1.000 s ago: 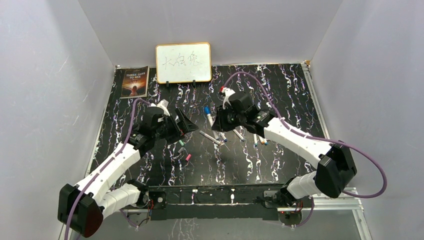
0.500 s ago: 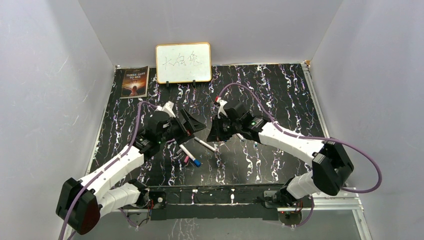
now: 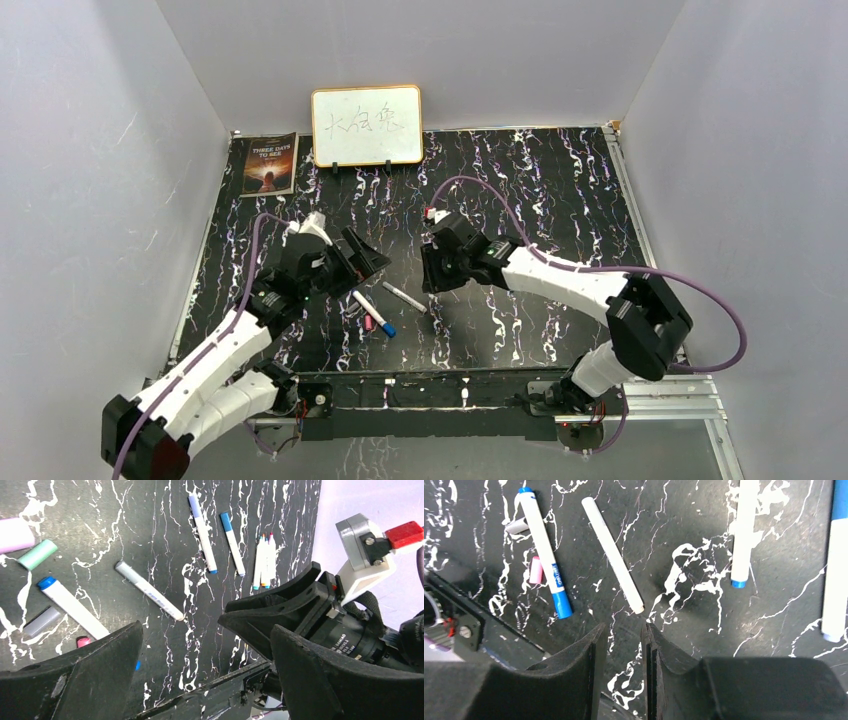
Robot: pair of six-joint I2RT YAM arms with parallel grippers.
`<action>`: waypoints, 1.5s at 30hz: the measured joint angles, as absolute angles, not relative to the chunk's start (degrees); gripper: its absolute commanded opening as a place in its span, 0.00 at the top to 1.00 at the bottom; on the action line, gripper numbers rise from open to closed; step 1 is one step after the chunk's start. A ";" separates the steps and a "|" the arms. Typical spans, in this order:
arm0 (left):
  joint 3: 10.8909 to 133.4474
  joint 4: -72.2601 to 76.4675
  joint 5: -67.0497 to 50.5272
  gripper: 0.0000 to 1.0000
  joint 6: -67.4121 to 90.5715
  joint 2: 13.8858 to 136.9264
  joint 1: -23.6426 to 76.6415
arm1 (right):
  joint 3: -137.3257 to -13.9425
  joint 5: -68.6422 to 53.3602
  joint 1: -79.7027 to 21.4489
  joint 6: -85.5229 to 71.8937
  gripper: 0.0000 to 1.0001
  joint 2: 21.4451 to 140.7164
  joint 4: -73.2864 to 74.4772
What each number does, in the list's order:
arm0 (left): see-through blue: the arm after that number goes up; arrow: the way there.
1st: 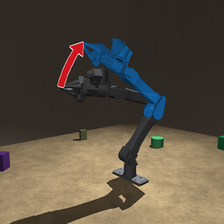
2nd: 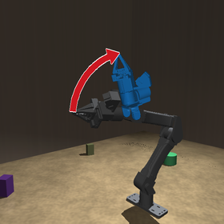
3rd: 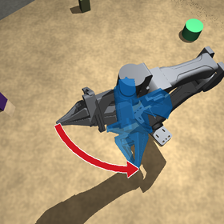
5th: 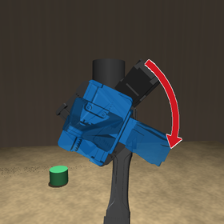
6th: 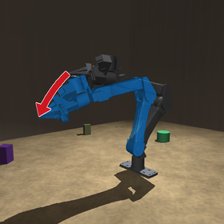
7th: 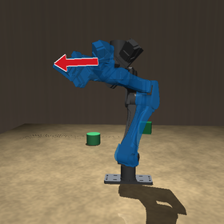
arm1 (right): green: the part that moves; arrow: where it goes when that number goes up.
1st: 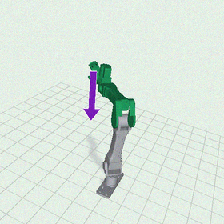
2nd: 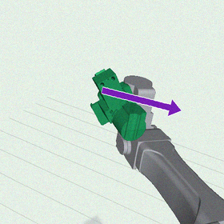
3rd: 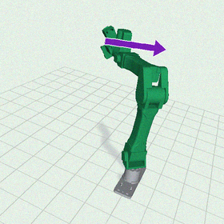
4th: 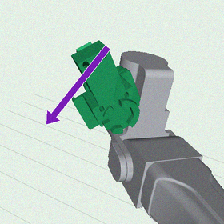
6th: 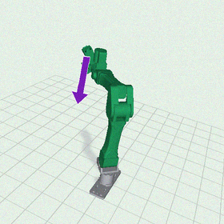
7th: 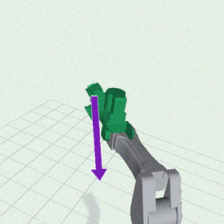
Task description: Open the pen caps
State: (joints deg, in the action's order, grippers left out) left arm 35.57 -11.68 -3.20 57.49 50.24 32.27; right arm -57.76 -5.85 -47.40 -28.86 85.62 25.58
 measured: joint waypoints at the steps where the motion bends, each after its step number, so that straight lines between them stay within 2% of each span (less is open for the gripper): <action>1: 35.57 -12.58 -2.68 0.02 57.41 49.21 32.27 | -58.08 -5.02 -47.68 -28.12 0.69 86.04 25.65; 7: 36.40 -17.76 -0.71 0.02 56.95 44.73 32.27 | -61.71 -1.65 -50.50 -22.85 0.58 92.20 25.52; 19: 38.11 -23.33 -0.25 0.02 56.82 40.29 32.27 | -66.89 1.93 -52.58 -15.75 0.56 102.80 25.45; 28: 38.46 -24.84 0.08 0.02 56.84 38.63 32.27 | -68.27 2.76 -54.26 -14.37 0.58 106.24 25.36; 30: 38.48 -24.95 0.08 0.02 56.86 38.50 32.27 | -68.51 3.27 -54.81 -14.26 0.62 106.50 25.43; 36: 38.48 -24.95 0.10 0.02 57.04 38.33 32.27 | -69.14 5.08 -56.18 -13.82 0.99 107.24 25.26; 45: 38.48 -24.82 0.03 0.02 57.54 37.74 32.27 | -66.72 2.44 -55.90 -16.97 1.00 104.95 24.40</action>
State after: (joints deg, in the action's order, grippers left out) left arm 38.48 -24.82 0.03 57.54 37.74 32.27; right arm -66.72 2.44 -55.90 -16.97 104.95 24.40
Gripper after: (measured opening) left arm 0.982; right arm 0.064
